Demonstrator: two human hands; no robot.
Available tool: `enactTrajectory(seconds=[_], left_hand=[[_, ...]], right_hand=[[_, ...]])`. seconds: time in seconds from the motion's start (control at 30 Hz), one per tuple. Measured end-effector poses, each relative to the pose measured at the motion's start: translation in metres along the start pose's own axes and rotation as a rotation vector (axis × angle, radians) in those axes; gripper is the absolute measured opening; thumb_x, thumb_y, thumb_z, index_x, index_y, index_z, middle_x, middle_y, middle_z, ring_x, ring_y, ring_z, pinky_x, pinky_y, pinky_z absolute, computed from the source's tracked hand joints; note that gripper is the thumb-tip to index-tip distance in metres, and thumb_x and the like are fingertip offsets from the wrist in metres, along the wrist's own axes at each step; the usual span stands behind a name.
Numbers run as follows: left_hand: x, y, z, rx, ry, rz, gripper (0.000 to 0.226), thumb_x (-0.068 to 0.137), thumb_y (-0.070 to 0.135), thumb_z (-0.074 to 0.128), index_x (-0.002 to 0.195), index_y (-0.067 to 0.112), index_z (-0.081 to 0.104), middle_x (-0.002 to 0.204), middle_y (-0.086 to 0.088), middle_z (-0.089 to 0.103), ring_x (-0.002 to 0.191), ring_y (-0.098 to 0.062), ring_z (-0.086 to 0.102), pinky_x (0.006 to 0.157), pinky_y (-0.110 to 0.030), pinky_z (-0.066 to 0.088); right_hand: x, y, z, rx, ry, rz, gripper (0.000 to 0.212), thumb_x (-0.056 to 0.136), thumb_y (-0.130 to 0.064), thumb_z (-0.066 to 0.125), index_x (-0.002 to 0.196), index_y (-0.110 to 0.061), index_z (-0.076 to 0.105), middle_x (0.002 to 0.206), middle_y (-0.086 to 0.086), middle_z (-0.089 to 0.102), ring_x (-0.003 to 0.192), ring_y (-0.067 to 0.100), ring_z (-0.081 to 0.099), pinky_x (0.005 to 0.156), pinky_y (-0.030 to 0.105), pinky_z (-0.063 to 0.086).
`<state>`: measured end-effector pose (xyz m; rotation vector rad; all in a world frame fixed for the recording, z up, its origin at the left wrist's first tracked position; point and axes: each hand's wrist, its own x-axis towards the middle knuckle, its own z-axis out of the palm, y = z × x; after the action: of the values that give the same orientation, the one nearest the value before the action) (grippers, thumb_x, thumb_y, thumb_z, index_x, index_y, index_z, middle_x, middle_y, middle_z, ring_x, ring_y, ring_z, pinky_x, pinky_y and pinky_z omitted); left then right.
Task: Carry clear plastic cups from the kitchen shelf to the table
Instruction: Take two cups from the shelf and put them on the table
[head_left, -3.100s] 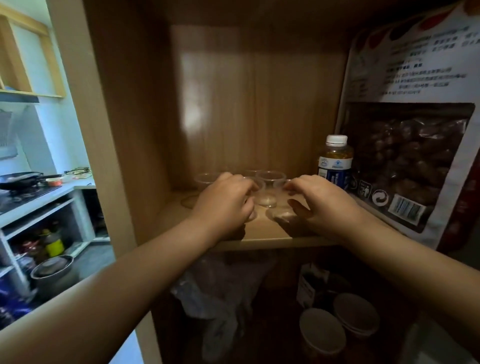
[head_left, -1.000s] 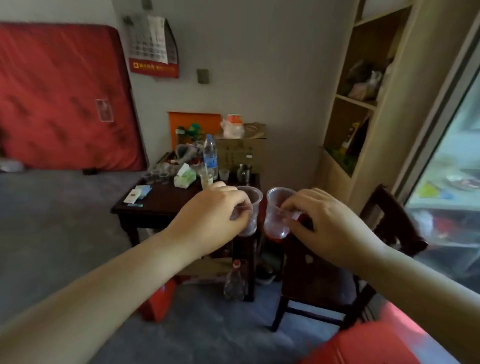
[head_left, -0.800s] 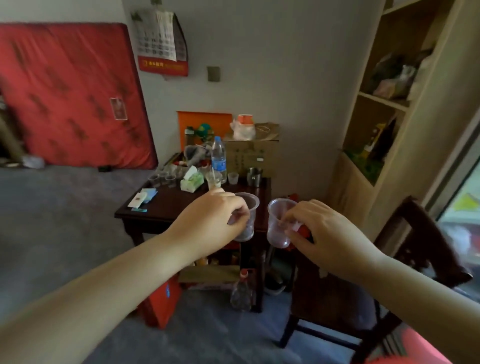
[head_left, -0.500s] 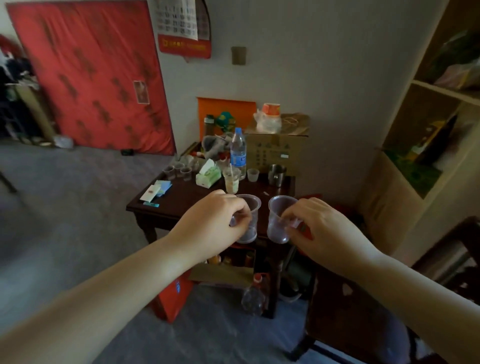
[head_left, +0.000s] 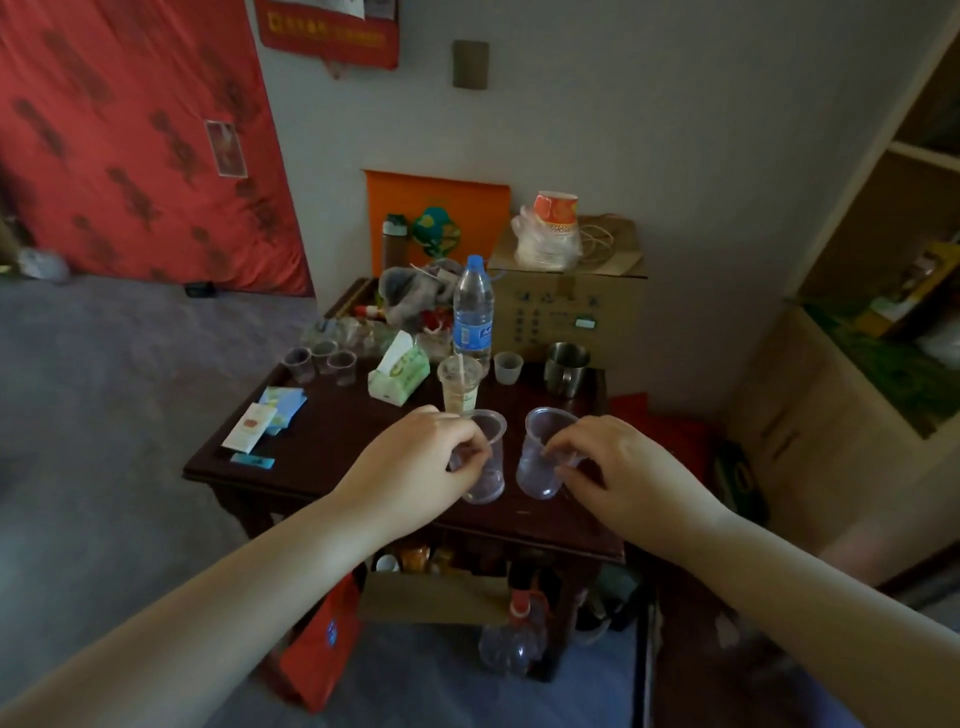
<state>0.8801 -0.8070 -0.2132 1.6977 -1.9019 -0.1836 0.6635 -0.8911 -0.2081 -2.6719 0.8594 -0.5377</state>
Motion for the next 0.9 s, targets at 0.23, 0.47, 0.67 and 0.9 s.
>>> enactTrajectory(seconds=[0.23, 0.47, 0.67, 0.9], left_hand=[[0.062, -0.064, 0.044, -0.073, -0.107, -0.022, 0.009, 0.082, 0.024, 0.057, 0.084, 0.028, 0.065, 0.072, 0.021, 0.053, 0.082, 0.006, 0.046, 0.061, -0.015, 0.033], [0.120, -0.102, 0.098, -0.131, -0.157, -0.118, 0.014, 0.082, 0.024, 0.055, 0.091, 0.032, 0.063, 0.075, 0.012, 0.058, 0.074, -0.001, 0.052, 0.061, -0.027, 0.045], [0.172, -0.126, 0.145, -0.140, -0.158, -0.217, 0.017, 0.081, 0.016, 0.054, 0.091, 0.026, 0.064, 0.073, 0.006, 0.061, 0.070, -0.006, 0.055, 0.062, -0.034, 0.049], [0.222, -0.157, 0.213, -0.164, -0.193, -0.352, 0.020, 0.087, 0.016, 0.051, 0.101, 0.021, 0.064, 0.076, 0.015, 0.051, 0.077, -0.007, 0.051, 0.065, -0.018, 0.037]], right_hand=[[0.050, 0.048, 0.036, 0.021, -0.041, 0.123, 0.025, 0.088, -0.022, 0.054, 0.112, -0.025, 0.059, 0.108, -0.010, 0.060, 0.101, 0.003, 0.049, 0.086, 0.025, 0.045], [0.089, 0.119, 0.068, 0.072, -0.134, 0.163, 0.030, 0.090, -0.016, 0.050, 0.119, -0.019, 0.057, 0.116, -0.002, 0.061, 0.110, 0.011, 0.050, 0.093, 0.026, 0.041], [0.131, 0.195, 0.089, 0.142, -0.203, 0.216, 0.030, 0.091, -0.016, 0.048, 0.120, -0.020, 0.057, 0.116, -0.004, 0.059, 0.112, 0.009, 0.048, 0.089, 0.014, 0.031], [0.172, 0.275, 0.129, 0.192, -0.231, 0.320, 0.030, 0.091, -0.015, 0.048, 0.119, -0.017, 0.058, 0.114, -0.001, 0.061, 0.108, 0.012, 0.052, 0.086, 0.017, 0.036]])
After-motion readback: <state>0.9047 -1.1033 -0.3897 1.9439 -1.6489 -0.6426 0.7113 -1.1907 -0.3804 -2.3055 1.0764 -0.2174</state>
